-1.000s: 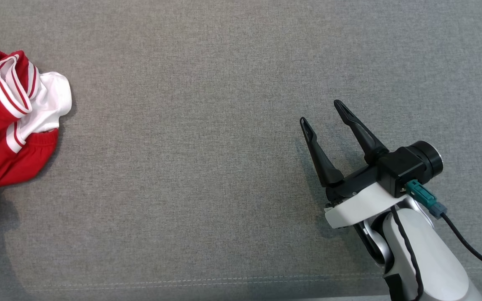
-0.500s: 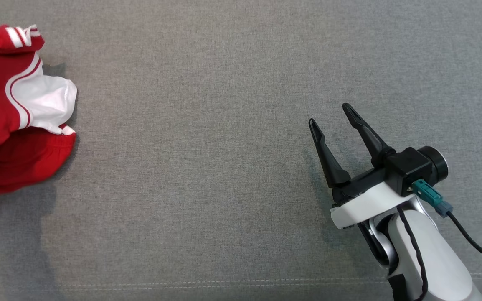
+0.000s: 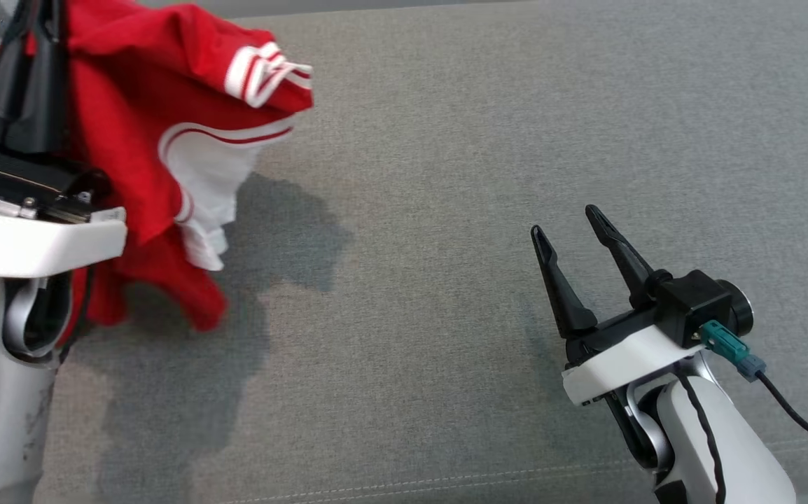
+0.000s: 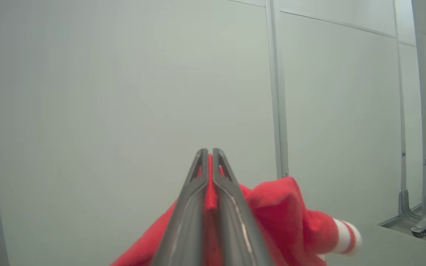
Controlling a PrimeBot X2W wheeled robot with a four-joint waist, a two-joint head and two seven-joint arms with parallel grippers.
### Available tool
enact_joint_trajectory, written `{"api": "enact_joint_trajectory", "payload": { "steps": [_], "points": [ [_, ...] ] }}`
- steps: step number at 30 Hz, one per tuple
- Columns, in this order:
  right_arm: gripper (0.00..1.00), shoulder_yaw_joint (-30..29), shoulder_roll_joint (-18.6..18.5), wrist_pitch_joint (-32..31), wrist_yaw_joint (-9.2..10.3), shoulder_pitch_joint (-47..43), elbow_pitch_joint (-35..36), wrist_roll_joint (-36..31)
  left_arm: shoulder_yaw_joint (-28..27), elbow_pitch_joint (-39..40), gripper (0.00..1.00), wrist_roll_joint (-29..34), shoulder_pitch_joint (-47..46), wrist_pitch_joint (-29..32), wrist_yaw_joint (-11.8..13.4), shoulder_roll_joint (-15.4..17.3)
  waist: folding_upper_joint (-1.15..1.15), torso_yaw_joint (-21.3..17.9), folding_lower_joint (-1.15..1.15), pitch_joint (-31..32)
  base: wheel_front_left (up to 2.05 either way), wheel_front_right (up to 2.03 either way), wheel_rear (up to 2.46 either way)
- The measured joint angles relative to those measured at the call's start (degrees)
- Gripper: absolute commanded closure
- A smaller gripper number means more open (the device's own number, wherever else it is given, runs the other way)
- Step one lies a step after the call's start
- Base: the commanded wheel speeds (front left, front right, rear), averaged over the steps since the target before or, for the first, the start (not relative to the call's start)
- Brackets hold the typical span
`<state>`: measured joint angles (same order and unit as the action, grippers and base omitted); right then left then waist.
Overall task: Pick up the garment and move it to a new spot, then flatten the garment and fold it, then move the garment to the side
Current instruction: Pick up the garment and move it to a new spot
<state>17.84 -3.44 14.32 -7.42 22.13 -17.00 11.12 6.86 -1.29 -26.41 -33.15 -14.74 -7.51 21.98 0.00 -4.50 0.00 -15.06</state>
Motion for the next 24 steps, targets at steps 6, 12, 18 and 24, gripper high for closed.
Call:
{"api": "enact_joint_trajectory", "payload": {
  "steps": [6,12,18,24],
  "points": [
    [0.0,-0.19,0.05,0.0,0.0,-1.33,0.14,1.04,6.34,2.98,1.0,-0.2,0.02,0.0,0.0,-2.21,0.0,-3.34,0.0,1.44,0.0,0.0,0.0],
    [0.0,0.77,0.04,0.0,0.0,-2.26,1.38,1.55,9.15,0.18,1.0,1.29,1.66,0.0,0.0,-3.42,0.0,-7.54,0.0,2.0,0.0,0.0,0.0],
    [0.0,2.29,0.14,0.0,0.01,-3.07,2.55,2.18,7.8,-9.27,0.71,3.28,7.01,0.01,0.0,-3.14,0.0,-12.06,0.0,1.68,0.0,0.0,0.0],
    [0.0,2.41,0.18,0.0,0.01,-4.02,2.69,2.11,7.99,-16.86,0.0,3.32,11.35,0.04,0.0,-3.52,0.0,-13.47,0.0,1.62,0.0,0.0,0.0]
  ]
}}
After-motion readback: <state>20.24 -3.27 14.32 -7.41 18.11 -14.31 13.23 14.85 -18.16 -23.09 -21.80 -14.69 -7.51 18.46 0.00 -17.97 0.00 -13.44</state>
